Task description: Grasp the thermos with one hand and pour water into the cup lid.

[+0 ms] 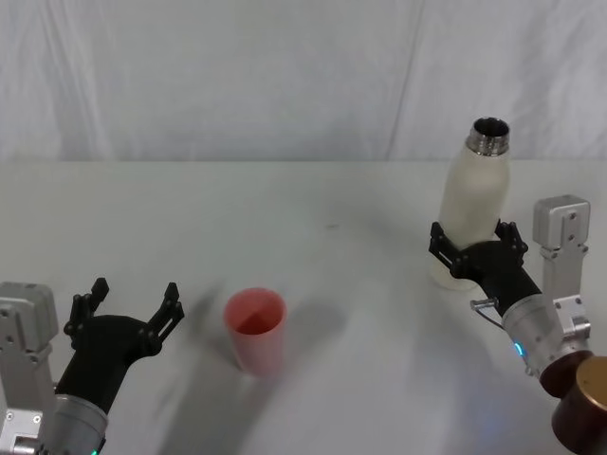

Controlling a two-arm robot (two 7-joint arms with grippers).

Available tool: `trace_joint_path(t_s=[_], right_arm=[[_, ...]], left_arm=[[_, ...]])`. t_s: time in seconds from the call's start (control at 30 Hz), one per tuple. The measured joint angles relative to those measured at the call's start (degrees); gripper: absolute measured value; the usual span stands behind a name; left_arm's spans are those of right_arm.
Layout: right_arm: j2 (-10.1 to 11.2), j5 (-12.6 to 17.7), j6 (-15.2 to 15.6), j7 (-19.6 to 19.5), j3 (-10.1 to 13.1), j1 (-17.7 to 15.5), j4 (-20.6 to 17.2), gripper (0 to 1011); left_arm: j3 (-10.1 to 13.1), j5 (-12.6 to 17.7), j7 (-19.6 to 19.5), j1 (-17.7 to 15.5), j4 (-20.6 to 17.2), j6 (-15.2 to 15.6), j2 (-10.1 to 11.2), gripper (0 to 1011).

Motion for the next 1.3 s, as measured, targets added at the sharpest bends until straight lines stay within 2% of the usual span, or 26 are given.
trace_joint_path(t_s=[0.77, 0.93, 1.3], right_arm=[[-0.1, 0.0, 0.4, 0.2, -0.1, 0.0, 0.2, 949], [0.0, 0.0, 0.5, 0.2, -0.1, 0.0, 0.2, 1001], [0.0, 0.0, 0.5, 0.2, -0.1, -0.1, 0.1, 1001]], left_arm=[[0.0, 0.0, 0.0, 0.0, 0.0, 0.0, 0.0, 1001], [0.0, 0.0, 0.0, 0.0, 0.0, 0.0, 0.0, 1001], [0.0, 0.0, 0.0, 0.0, 0.0, 0.0, 0.0, 1001]])
